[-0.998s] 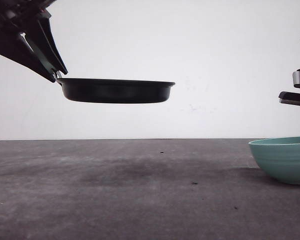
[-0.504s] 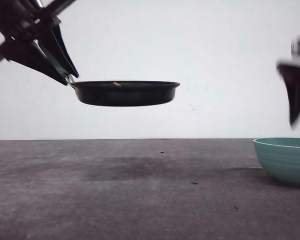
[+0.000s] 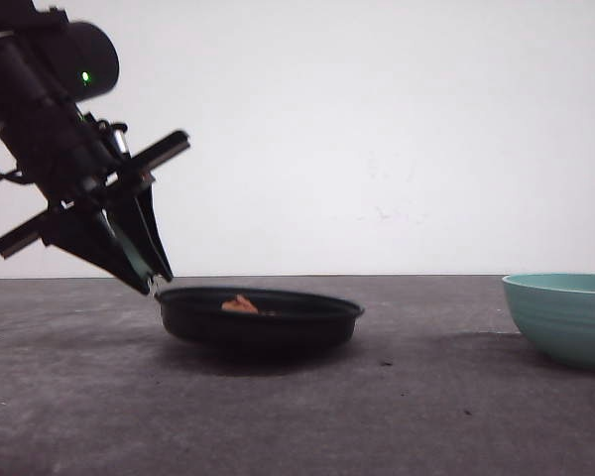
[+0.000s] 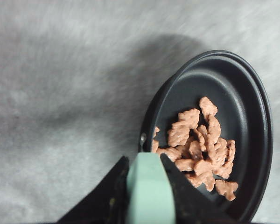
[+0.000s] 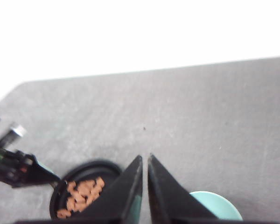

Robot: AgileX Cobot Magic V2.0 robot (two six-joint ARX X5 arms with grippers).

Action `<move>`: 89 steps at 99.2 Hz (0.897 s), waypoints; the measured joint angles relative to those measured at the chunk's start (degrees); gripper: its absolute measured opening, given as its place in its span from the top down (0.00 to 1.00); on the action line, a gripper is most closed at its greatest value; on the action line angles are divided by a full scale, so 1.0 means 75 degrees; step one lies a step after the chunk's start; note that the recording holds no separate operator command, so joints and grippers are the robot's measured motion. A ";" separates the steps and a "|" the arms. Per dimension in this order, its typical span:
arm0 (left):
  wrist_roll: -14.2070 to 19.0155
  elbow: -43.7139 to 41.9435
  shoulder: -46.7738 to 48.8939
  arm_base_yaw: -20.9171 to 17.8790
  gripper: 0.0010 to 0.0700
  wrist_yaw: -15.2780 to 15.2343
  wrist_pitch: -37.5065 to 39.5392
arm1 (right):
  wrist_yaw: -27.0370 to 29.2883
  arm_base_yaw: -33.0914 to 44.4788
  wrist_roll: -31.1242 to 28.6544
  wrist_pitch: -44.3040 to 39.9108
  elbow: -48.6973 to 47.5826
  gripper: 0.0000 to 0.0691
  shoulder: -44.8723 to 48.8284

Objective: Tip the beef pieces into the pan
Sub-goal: 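Lower the pan onto the table and open the left gripper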

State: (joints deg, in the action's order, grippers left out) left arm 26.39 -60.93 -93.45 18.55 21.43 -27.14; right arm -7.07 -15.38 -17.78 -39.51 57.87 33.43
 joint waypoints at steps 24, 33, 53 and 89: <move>-0.0009 -0.0012 -0.0326 0.0000 0.93 0.0277 0.0082 | 0.0411 0.0000 0.0000 -0.0915 0.0003 0.98 -0.0280; -0.0009 -0.0047 -0.0428 0.0000 0.93 0.0475 0.0093 | 0.0411 0.0000 0.0000 -0.1215 0.0003 0.98 -0.0274; 0.0032 -0.0061 -0.0533 0.0052 0.58 0.0688 -0.0055 | 0.0530 0.0000 0.0000 -0.1276 0.0003 0.98 -0.0265; 0.0006 -0.0064 0.1023 0.0047 0.01 -0.0061 -0.0472 | 0.1113 0.0000 0.0353 -0.1276 0.0003 0.98 -0.0268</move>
State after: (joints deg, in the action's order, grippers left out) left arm 26.44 -61.41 -85.78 18.90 20.97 -30.68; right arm 1.28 -15.38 -15.14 -49.08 57.89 31.42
